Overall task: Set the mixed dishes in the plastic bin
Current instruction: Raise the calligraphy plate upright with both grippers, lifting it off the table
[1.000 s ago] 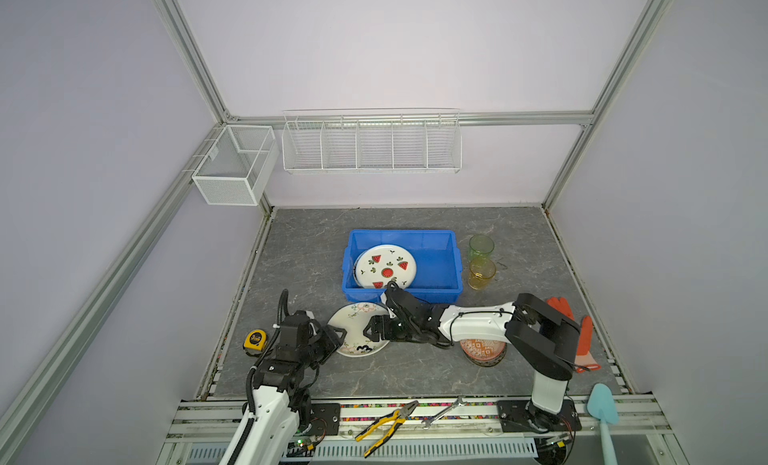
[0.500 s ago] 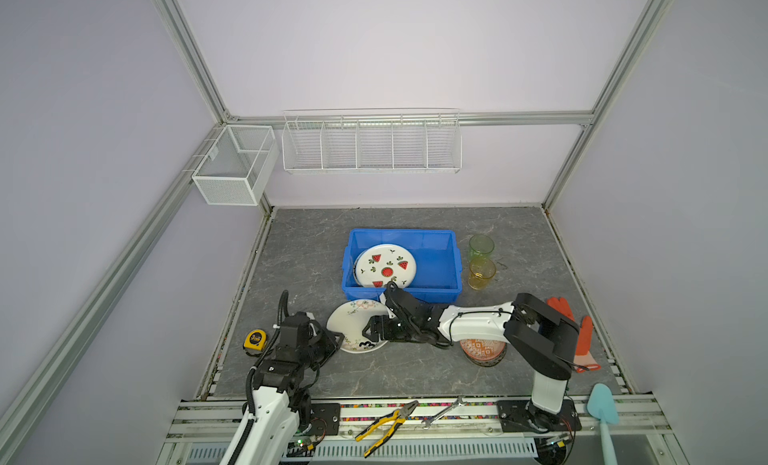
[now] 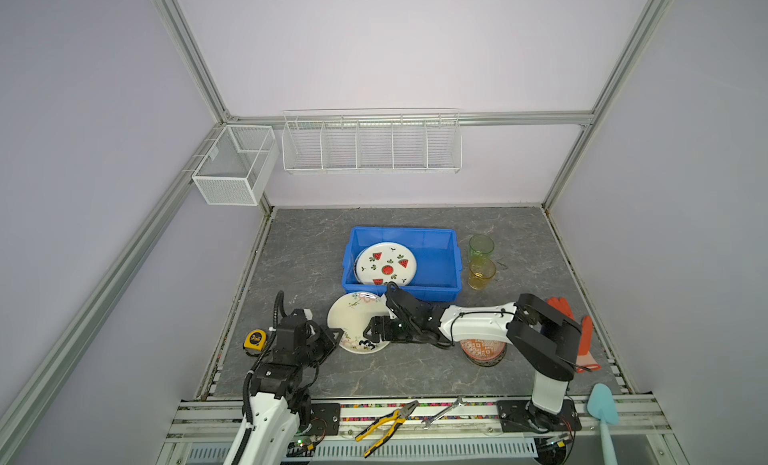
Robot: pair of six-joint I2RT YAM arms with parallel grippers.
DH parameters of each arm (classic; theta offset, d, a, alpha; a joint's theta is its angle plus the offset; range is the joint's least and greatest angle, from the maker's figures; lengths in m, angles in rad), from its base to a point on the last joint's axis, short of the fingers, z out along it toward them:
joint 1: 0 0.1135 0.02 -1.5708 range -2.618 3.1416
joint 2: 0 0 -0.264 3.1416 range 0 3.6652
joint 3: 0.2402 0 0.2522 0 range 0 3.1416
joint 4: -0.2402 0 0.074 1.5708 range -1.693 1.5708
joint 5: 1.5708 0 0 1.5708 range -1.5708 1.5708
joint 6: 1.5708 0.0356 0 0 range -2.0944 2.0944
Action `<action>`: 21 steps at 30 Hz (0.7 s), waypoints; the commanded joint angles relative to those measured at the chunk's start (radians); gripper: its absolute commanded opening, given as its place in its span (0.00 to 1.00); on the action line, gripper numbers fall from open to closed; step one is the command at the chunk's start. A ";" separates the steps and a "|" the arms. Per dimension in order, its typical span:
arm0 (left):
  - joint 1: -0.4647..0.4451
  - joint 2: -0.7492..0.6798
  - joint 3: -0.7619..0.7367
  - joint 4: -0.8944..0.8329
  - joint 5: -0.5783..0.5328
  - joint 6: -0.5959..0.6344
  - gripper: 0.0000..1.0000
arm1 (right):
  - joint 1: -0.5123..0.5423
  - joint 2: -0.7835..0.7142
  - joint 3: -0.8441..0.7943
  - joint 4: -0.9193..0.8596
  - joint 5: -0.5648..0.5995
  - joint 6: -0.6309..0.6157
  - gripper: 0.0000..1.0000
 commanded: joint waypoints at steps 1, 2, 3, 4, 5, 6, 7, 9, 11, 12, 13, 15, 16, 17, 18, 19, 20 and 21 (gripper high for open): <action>-0.013 -0.010 0.025 -0.060 0.040 0.042 0.00 | 0.015 -0.045 0.006 -0.014 -0.012 -0.020 0.88; -0.012 -0.011 0.027 -0.069 0.039 0.041 0.00 | 0.016 -0.051 0.005 -0.016 -0.012 -0.020 0.88; -0.012 -0.014 0.029 -0.076 0.039 0.041 0.00 | 0.016 -0.058 0.002 -0.019 -0.011 -0.020 0.88; -0.013 -0.017 0.031 -0.085 0.038 0.041 0.00 | 0.015 -0.068 -0.001 -0.024 -0.010 -0.020 0.88; -0.013 -0.021 0.032 -0.092 0.036 0.043 0.00 | 0.015 -0.079 -0.004 -0.031 -0.007 -0.022 0.89; -0.013 -0.024 0.035 -0.099 0.036 0.043 0.00 | 0.016 -0.090 -0.007 -0.040 -0.004 -0.024 0.90; -0.013 -0.027 0.035 -0.107 0.036 0.043 0.00 | 0.016 -0.104 -0.011 -0.053 0.003 -0.027 0.91; -0.013 -0.029 0.037 -0.123 0.037 0.044 0.00 | 0.014 -0.134 -0.017 -0.081 0.015 -0.035 0.94; -0.013 -0.033 0.038 -0.136 0.046 0.049 0.00 | 0.015 -0.167 -0.024 -0.113 0.028 -0.046 0.97; -0.013 -0.034 0.038 -0.140 0.051 0.052 0.00 | 0.014 -0.181 -0.027 -0.128 0.034 -0.048 0.98; -0.013 -0.038 0.038 -0.143 0.059 0.054 0.00 | 0.015 -0.197 -0.033 -0.143 0.039 -0.052 0.99; -0.013 -0.049 0.038 -0.139 0.081 0.059 0.00 | 0.011 -0.228 -0.049 -0.163 0.046 -0.058 1.00; -0.013 -0.058 0.038 -0.137 0.096 0.065 0.00 | 0.009 -0.247 -0.061 -0.173 0.049 -0.060 1.00; -0.012 -0.066 0.039 -0.137 0.110 0.070 0.00 | 0.006 -0.268 -0.071 -0.182 0.053 -0.062 0.99; -0.013 -0.072 0.042 -0.137 0.121 0.077 0.00 | 0.003 -0.286 -0.082 -0.191 0.054 -0.065 0.99; -0.013 -0.077 0.044 -0.138 0.134 0.085 0.00 | -0.001 -0.310 -0.094 -0.203 0.058 -0.070 0.99; -0.013 -0.083 0.047 -0.141 0.146 0.094 0.00 | -0.005 -0.336 -0.107 -0.214 0.061 -0.077 0.99; -0.013 -0.088 0.050 -0.145 0.155 0.101 0.00 | -0.007 -0.360 -0.118 -0.220 0.058 -0.082 1.00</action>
